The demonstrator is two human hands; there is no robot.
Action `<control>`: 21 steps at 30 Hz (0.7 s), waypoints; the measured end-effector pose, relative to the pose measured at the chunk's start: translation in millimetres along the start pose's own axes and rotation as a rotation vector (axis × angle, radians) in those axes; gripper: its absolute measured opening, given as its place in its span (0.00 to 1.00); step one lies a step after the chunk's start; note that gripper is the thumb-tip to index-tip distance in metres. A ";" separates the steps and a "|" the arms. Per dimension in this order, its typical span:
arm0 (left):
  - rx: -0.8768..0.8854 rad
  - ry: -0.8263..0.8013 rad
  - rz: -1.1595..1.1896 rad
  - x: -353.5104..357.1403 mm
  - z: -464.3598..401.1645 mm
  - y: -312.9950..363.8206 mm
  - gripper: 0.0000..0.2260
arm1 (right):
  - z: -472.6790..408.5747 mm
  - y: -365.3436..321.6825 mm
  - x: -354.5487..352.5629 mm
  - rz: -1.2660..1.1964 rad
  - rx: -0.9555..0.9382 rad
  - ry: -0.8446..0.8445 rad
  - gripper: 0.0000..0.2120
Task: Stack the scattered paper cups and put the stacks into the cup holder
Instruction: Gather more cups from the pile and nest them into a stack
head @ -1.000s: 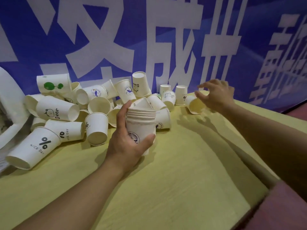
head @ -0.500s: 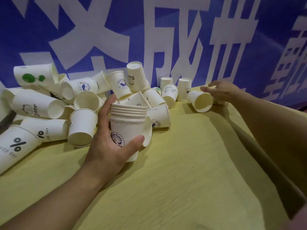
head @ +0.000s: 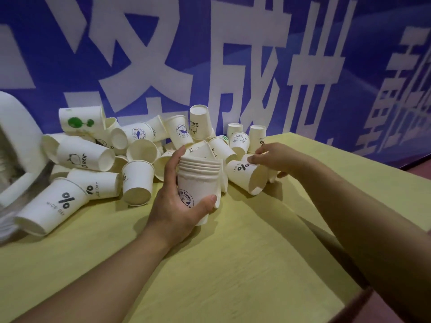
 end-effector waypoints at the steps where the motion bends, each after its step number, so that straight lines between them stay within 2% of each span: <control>1: 0.007 -0.007 0.002 0.1 0.9 1.3 0.43 | 6.0 2.8 1.7 -0.037 0.012 0.019 0.22; 5: 0.014 -0.064 0.016 3.2 4.7 5.2 0.43 | 22.9 18.6 7.6 -0.242 0.039 0.114 0.23; 10: 0.033 -0.129 -0.007 9.4 8.3 9.8 0.44 | 45.6 11.0 -26.3 -0.690 -0.167 0.513 0.28; 12: 0.040 -0.149 -0.020 10.8 8.9 10.7 0.45 | 57.7 -6.3 -23.2 -0.754 -0.291 0.502 0.30; 16: 0.078 -0.193 -0.035 14.8 11.1 14.9 0.44 | 83.0 -54.5 0.6 -0.794 -0.556 0.344 0.31; 19: 0.087 -0.209 -0.024 17.3 11.2 15.7 0.43 | 92.9 -71.1 17.0 -0.776 -0.654 0.241 0.34; 21: 0.083 -0.208 -0.020 17.3 10.9 14.2 0.43 | 97.4 -72.1 16.5 -0.807 -0.670 0.256 0.38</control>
Point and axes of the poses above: each hand's wrist, its own z-axis away from the middle knuckle, its own x-axis out of the palm, y = z × x, the point moved 8 cm from there along -z, towards the middle knuckle, and after that the axes turned 6 degrees about -z, right-handed, at the moved point
